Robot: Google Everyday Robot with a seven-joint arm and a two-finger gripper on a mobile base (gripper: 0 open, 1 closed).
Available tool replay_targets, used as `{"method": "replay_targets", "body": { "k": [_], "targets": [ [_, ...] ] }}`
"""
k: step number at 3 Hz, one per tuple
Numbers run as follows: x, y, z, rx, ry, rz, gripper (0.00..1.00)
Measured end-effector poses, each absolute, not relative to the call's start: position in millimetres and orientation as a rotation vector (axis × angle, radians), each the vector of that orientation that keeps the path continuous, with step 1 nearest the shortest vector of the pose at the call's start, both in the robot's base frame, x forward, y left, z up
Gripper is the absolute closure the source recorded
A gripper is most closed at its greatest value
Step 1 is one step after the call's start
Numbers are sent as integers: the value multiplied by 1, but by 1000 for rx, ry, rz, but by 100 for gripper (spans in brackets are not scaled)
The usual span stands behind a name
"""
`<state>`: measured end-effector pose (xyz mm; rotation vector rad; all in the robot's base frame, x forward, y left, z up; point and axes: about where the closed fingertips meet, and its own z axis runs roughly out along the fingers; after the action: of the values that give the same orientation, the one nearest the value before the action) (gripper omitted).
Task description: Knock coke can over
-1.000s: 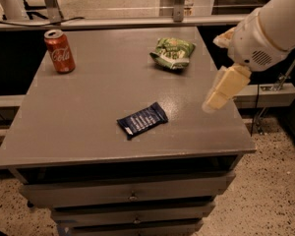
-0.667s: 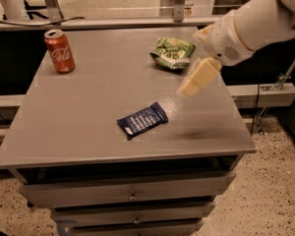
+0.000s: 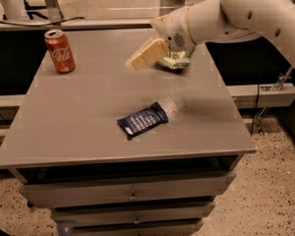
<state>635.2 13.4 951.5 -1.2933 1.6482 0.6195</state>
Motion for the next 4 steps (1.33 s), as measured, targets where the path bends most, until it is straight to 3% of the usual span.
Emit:
{"method": "replay_targets", "body": {
  "k": [2,4],
  "targets": [
    [645,24,949,-1260,1611,621,0],
    [713,98,930,-1120,1464,745,0]
  ]
}}
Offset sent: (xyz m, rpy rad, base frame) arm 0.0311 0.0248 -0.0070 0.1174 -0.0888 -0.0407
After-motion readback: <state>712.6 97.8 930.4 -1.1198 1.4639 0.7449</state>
